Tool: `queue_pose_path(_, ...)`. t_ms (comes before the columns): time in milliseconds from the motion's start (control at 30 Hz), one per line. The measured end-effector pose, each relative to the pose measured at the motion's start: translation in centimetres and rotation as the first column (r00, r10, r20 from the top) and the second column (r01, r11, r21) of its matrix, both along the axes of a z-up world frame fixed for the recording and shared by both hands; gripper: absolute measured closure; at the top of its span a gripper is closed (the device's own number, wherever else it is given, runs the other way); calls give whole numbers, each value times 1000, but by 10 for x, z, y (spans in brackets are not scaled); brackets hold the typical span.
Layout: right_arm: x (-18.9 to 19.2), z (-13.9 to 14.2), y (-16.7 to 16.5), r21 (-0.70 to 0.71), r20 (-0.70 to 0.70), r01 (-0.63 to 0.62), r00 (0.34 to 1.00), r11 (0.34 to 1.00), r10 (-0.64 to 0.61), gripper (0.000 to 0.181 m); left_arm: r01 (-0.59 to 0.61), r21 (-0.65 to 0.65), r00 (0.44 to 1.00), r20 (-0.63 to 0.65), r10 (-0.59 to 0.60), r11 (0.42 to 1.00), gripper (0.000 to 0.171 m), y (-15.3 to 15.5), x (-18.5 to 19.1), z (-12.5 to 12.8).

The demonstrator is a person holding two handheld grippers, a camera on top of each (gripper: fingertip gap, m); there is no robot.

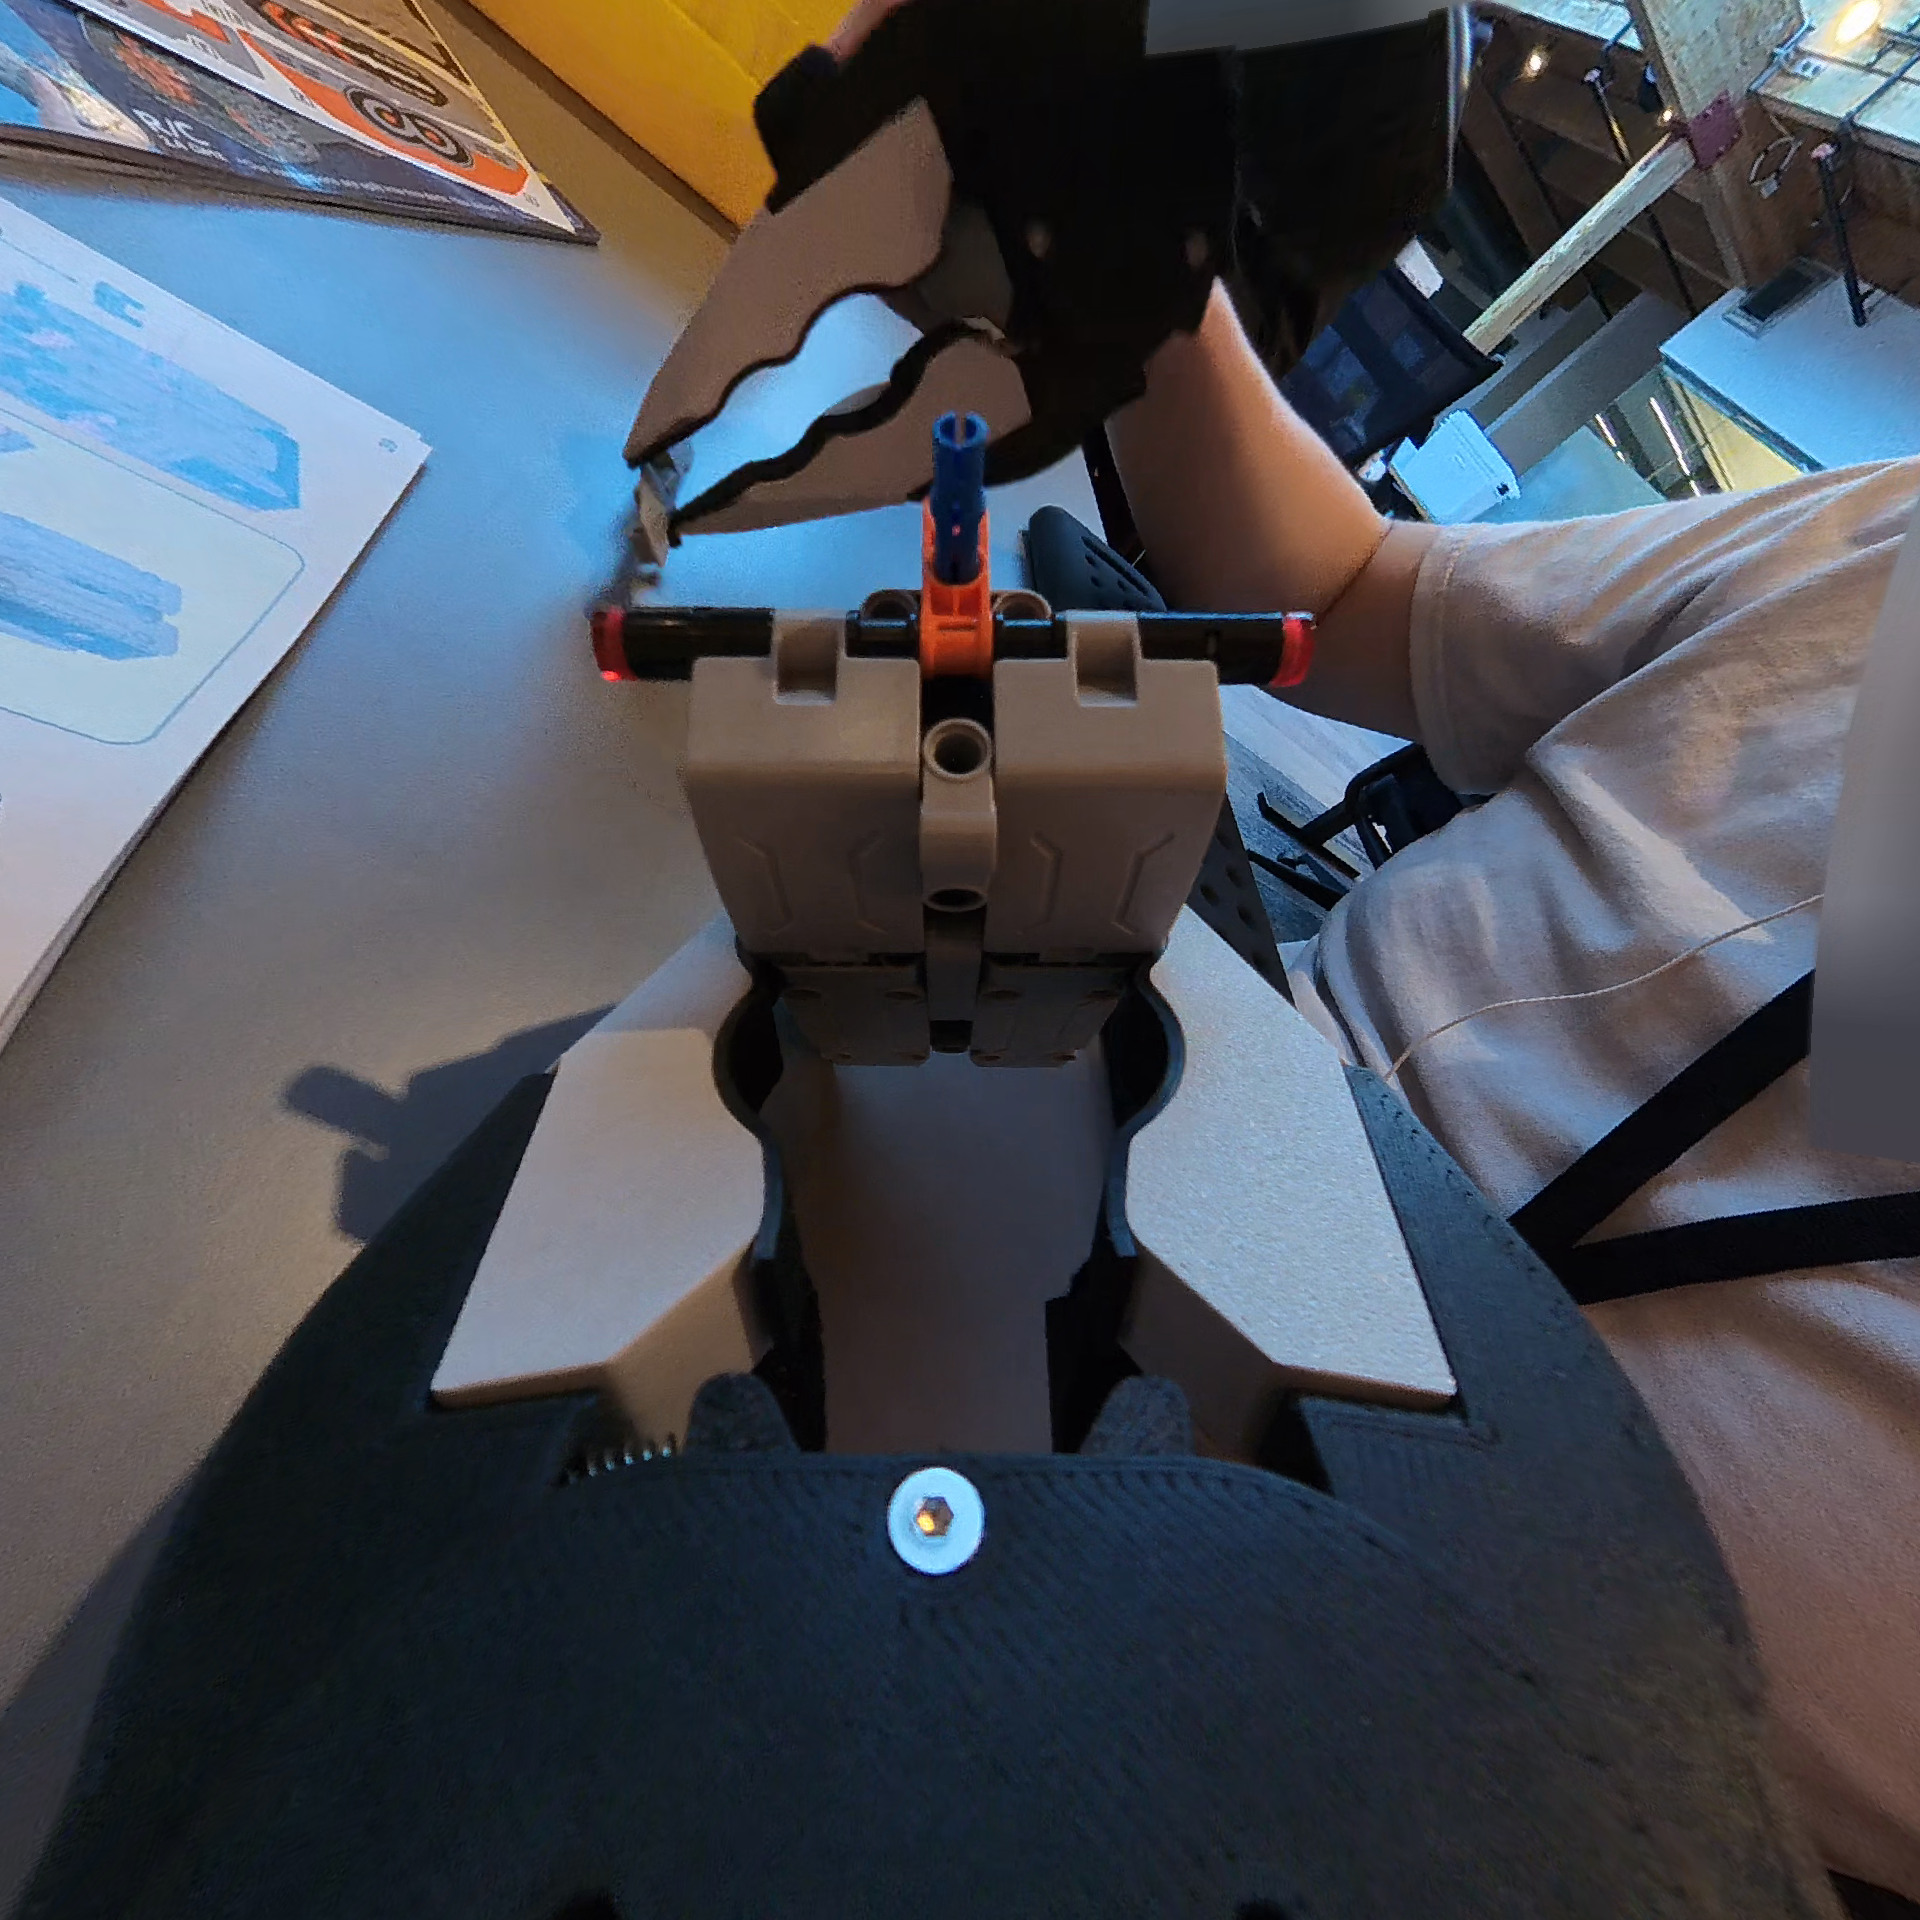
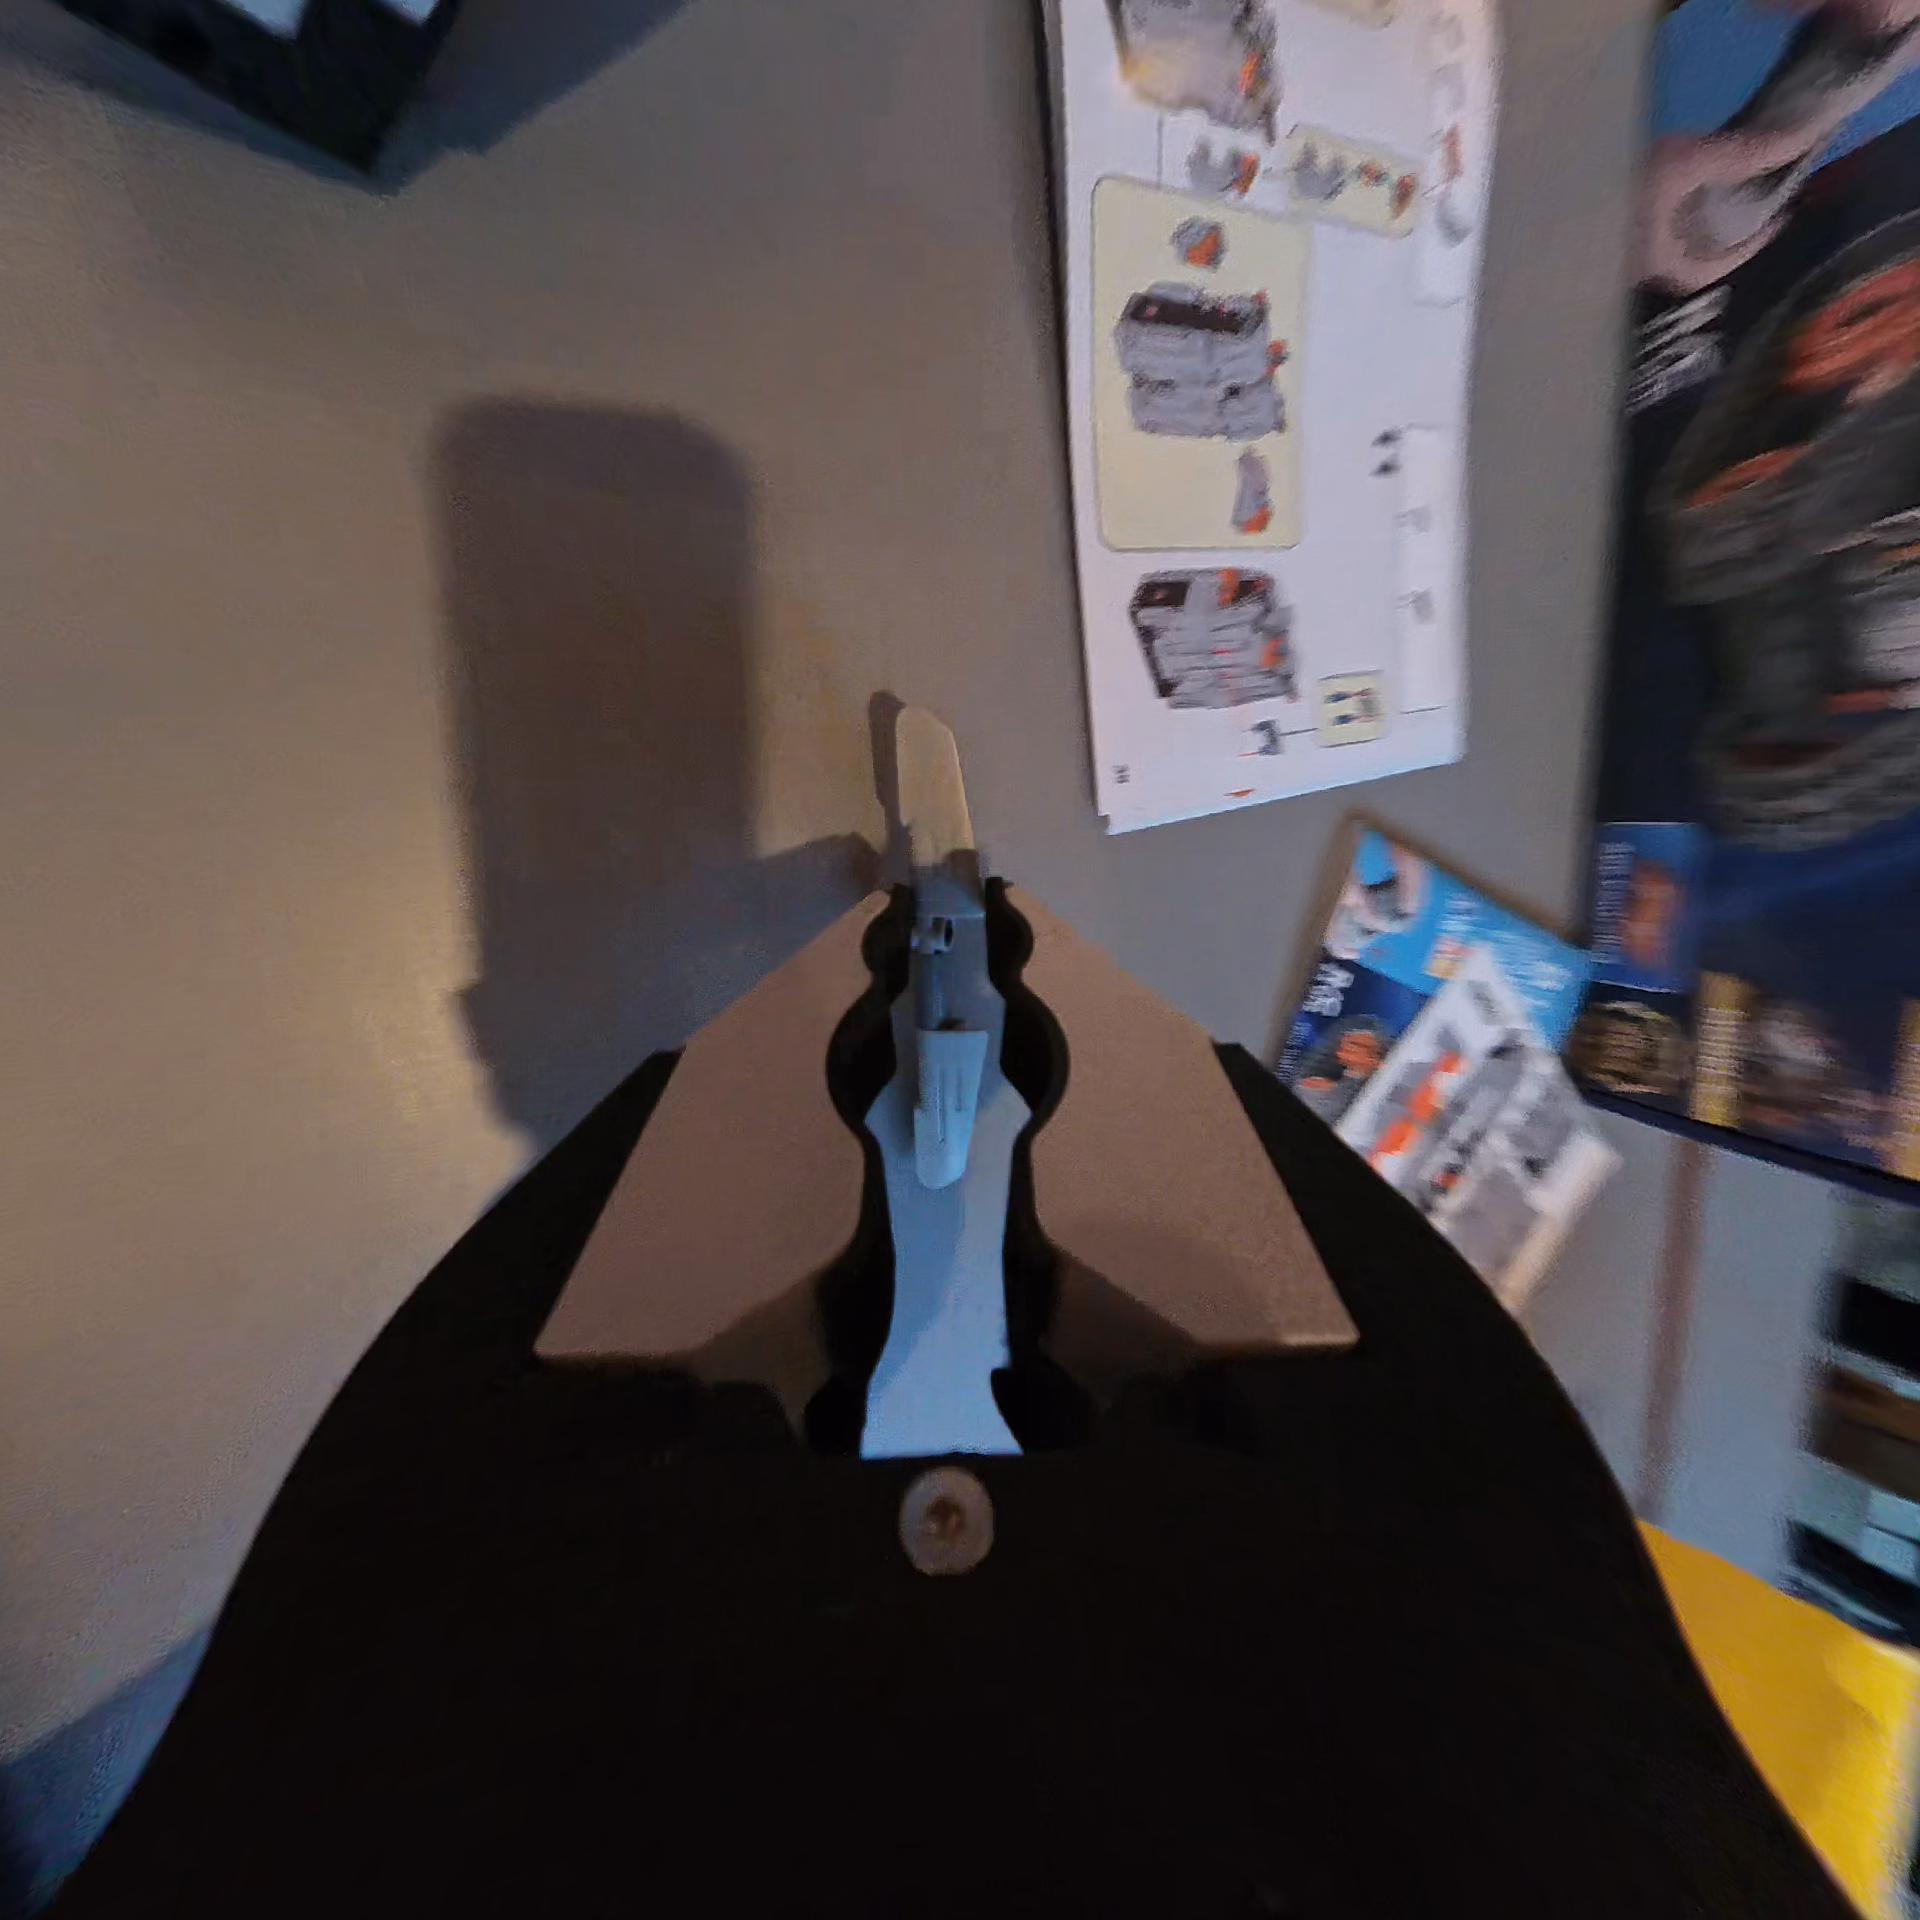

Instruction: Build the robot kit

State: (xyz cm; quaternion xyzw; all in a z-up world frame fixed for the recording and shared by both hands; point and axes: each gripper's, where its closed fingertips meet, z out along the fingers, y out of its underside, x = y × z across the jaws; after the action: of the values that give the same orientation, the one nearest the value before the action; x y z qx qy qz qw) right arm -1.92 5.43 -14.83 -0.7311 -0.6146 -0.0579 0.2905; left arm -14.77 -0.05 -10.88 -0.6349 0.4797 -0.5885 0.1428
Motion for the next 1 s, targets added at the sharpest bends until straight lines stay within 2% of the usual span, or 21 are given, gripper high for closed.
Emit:
queue_pose_path(67, -1, 8, 4, 203, 48, -26, 999, 979, 17, 170, 3, 0, 1000, -1, -3, 1000, 107, -1, 0, 0)
queue_pose_path(167, -4, 16, 1, 413, 122, -94, 991, 906, 47, 169, 5, 6, 1000, -2, -5, 1000, 107, -2, 1, 0)
queue_pose_path(300, -11, 14, -10, 490, 123, -128, 989, 862, 77, 170, 6, 11, 1000, -5, -6, 1000, 107, -3, 2, 0)
queue_pose_path(433, -13, 22, -10, 505, 22, -58, 998, 861, 54, 170, 3, 17, 1000, -7, -3, 1000, 107, -3, 2, 0)
queue_pose_path(533, -19, 34, -12, 436, -174, 49, 984, 899, 31, 170, 0, 20, 1000, -9, 0, 1000, 107, -3, 3, 0)
queue_pose_path(600, -27, 47, -15, 328, -369, 132, 930, 935, -2, 171, -9, 27, 1000, -12, 10, 1000, 107, -2, 4, 0)
queue_pose_path(667, -38, 59, -20, 129, -577, 189, 812, 974, -81, 171, -33, 51, 999, -16, 34, 998, 107, 1, 6, 0)
queue_pose_path(733, -51, 71, -28, -92, -733, 168, 656, 981, -181, 171, -63, 74, 998, -25, 65, 995, 107, 4, 9, 0)
queue_pose_path(800, -58, 86, -31, -223, -827, 132, 500, 966, -259, 171, -90, 86, 995, -31, 93, 992, 107, 7, 11, 0)
queue_pose_path(833, -60, 90, -31, -268, -844, 124, 449, 956, -294, 171, -101, 90, 994, -33, 104, 991, 107, 8, 12, 0)
queue_pose_path(900, -69, 94, -35, -319, -853, 90, 407, 944, -327, 171, -119, 105, 992, -35, 124, 987, 107, 9, 14, 0)
queue_pose_path(1000, -81, 93, -40, -321, -842, 94, 428, 942, -329, 171, -140, 108, 989, -39, 145, 984, 107, 11, 16, 0)
